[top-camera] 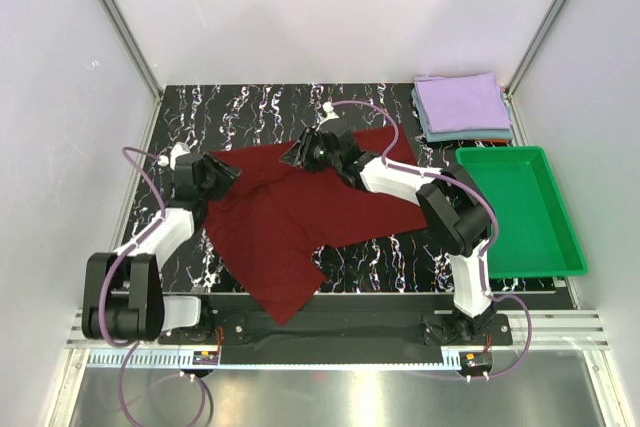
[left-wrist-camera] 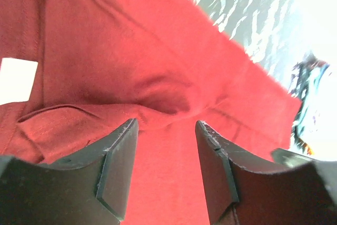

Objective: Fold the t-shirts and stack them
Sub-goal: Fold the tshirt

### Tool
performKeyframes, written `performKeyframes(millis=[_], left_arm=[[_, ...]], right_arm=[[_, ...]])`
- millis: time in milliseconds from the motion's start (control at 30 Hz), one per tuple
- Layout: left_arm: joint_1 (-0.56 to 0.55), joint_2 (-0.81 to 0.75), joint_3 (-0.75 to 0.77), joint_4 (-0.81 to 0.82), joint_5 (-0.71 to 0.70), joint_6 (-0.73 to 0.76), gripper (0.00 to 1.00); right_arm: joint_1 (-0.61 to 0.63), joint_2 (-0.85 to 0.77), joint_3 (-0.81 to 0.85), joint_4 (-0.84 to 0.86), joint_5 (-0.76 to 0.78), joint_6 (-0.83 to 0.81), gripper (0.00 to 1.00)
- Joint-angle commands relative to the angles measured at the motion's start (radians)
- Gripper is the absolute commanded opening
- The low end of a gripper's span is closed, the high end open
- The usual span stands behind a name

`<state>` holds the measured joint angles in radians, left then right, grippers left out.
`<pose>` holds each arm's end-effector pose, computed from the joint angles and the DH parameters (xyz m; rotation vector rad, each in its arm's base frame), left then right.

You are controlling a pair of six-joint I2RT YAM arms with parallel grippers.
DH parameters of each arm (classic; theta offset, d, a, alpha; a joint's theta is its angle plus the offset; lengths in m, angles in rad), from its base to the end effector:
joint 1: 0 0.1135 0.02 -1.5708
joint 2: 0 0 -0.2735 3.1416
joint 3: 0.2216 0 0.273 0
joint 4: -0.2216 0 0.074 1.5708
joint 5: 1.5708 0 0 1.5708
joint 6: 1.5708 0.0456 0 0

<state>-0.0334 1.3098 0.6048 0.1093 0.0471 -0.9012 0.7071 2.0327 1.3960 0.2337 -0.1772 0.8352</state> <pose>0.2899 -0.0118 0.1838 -0.9103 2.0308 -0.5784 0.3757 0.3316 0.2016 0.0117 2.1643 1.1326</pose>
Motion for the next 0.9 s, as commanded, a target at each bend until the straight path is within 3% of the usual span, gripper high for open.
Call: performKeyframes(millis=[0, 200, 333, 433, 867], left_arm=[[-0.011, -0.052, -0.019, -0.020, -0.085, -0.022, 0.51], [-0.025, 0.023, -0.016, 0.001, -0.056, -0.064, 0.42], [-0.060, 0.032, -0.013, -0.023, -0.111, -0.074, 0.31], [-0.066, 0.066, -0.004, -0.049, -0.128, -0.079, 0.29], [-0.069, 0.161, 0.007, 0.019, -0.174, -0.068, 0.36]], right_arm=[[0.006, -0.008, -0.006, 0.049, -0.002, 0.007, 0.38], [0.012, -0.008, -0.015, 0.064, -0.004, 0.015, 0.38], [0.014, -0.002, -0.009, 0.064, 0.001, 0.015, 0.38], [0.014, 0.003, -0.006, 0.058, 0.002, 0.013, 0.38], [0.014, 0.018, 0.001, 0.055, 0.002, -0.002, 0.38]])
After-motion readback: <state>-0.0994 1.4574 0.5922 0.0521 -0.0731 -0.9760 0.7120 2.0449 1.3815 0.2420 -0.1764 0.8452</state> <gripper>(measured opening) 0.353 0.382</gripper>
